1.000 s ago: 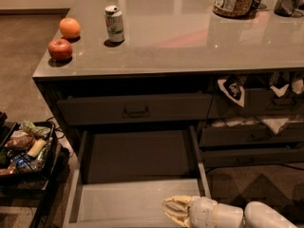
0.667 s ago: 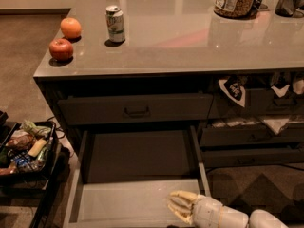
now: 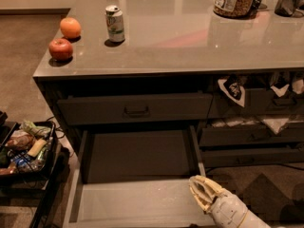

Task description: Open middle drawer

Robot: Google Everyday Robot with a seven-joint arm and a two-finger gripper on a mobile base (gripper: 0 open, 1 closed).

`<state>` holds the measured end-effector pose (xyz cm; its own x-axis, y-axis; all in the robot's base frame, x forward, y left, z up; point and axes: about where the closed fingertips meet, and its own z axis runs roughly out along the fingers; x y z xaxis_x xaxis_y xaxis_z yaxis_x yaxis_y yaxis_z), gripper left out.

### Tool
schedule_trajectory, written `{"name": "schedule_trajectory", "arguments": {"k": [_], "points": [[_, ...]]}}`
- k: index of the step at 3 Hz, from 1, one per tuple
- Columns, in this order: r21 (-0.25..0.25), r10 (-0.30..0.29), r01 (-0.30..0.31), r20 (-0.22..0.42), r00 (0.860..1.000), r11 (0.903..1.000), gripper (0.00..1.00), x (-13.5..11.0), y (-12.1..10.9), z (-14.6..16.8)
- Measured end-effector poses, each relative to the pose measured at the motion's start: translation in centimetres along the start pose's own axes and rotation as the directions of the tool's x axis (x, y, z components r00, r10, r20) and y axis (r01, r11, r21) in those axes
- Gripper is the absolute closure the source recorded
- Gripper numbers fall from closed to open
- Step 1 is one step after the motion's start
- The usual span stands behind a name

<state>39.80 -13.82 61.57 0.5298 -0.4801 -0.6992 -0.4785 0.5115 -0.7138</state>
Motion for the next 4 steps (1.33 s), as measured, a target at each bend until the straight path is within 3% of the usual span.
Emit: {"name": "schedule_trajectory", "arguments": {"k": [1,2,4], "points": [[0.011,-0.002,0.002,0.001,1.0,0.9999,1.0,-0.08,-0.18,-0.19],[0.011,-0.002,0.002,0.001,1.0,0.9999,0.81,-0.08,-0.18,-0.19],[0.011,-0.002,0.002,0.001,1.0,0.9999,0.35,-0.08,-0.18,-0.18]]}}
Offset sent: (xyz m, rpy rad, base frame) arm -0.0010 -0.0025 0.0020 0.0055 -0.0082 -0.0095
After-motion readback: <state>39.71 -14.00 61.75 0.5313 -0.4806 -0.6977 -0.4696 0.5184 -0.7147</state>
